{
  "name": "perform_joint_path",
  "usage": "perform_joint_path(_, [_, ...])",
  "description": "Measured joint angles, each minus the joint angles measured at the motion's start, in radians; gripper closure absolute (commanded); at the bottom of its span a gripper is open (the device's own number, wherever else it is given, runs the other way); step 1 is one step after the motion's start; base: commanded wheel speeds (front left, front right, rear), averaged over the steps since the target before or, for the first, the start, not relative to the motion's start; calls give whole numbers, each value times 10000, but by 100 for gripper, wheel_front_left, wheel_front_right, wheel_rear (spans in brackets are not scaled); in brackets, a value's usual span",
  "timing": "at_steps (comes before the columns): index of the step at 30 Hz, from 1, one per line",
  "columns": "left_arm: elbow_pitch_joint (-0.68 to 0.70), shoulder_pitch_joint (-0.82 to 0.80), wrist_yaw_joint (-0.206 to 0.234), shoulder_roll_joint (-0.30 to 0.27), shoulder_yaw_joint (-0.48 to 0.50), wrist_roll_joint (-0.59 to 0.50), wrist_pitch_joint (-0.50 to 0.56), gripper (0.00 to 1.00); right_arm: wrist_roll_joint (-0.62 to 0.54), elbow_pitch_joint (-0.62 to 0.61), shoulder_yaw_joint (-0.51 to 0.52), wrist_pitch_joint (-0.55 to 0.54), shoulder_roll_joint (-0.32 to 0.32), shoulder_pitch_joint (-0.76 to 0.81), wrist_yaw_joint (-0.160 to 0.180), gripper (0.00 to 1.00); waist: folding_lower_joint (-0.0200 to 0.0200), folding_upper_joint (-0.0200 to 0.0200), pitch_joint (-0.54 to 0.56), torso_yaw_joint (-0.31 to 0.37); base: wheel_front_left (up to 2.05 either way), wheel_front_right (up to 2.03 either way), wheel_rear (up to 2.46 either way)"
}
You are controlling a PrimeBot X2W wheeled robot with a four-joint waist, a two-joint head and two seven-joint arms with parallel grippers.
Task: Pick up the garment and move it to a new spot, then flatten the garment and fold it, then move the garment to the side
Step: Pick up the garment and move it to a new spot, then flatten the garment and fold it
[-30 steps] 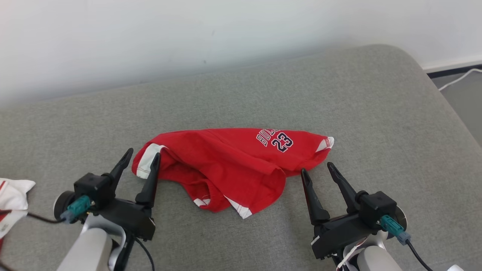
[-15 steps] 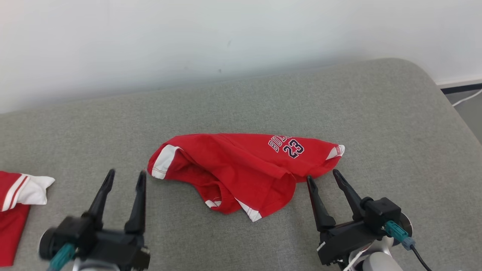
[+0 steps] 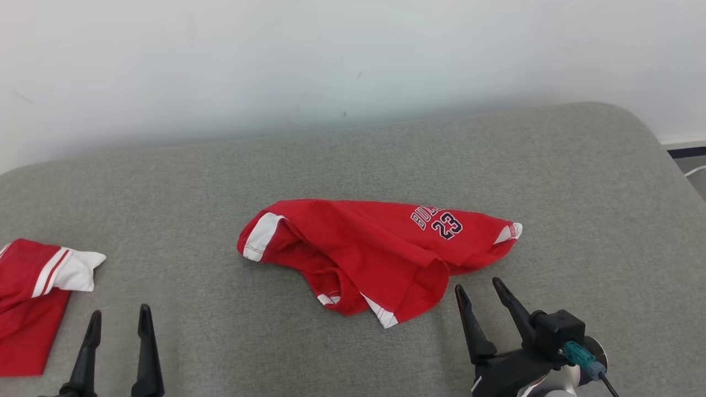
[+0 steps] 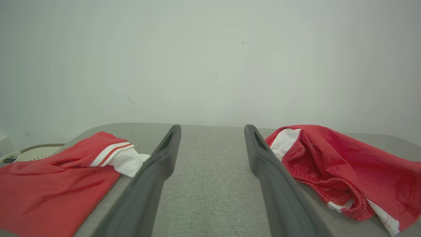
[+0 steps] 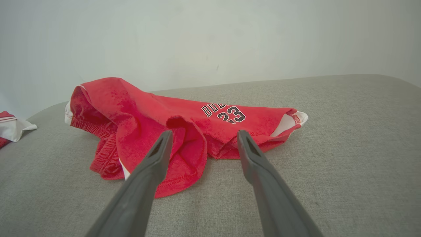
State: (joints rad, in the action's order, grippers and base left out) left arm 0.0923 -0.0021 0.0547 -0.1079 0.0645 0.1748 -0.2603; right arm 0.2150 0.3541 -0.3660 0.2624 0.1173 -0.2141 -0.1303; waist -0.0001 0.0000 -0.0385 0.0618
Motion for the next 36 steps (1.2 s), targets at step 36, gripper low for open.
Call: perform_joint_path(36, [-178,-170,-702,562,393,-362,-2,0,1793,4086,-2642,-328,-151,-1943,0,0,1,0,-120,-1352,0,0,0])
